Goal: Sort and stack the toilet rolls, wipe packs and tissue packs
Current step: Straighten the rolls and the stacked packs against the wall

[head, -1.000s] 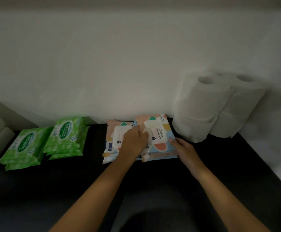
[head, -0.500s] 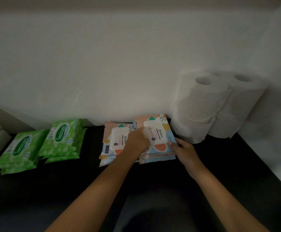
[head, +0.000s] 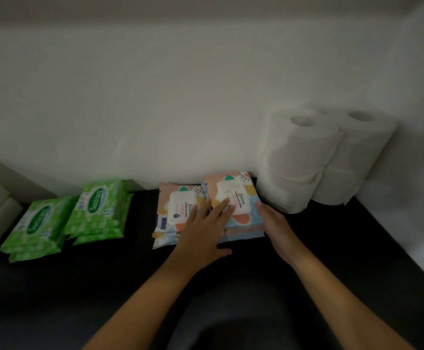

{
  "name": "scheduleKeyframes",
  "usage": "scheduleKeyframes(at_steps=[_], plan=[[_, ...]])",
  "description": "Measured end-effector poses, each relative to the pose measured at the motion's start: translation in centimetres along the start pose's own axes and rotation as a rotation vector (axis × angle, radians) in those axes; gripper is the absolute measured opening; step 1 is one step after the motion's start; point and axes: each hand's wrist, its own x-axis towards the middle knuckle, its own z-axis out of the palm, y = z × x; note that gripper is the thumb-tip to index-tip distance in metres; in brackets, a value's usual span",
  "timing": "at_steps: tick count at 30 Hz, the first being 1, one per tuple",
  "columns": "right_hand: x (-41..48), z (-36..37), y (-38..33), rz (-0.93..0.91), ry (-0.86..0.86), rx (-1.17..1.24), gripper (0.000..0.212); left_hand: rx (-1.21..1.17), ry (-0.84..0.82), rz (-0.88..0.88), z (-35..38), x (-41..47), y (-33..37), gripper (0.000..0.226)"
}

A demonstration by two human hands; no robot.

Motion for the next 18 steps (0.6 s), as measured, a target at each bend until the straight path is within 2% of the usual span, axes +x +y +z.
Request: scheduleKeyframes(at_steps=[7,18], plan=[[1.3,2.2,0.2,0.016,0.078,-0.090,0.035,0.049,0.057,-0.062,0.9,-0.1,-1.6,0.074],[2.2,3.7,0.0,0.016,0.120,-0.092,0.037,0.045,0.084,-0.060,1.3,0.5,-3.0,0.068]])
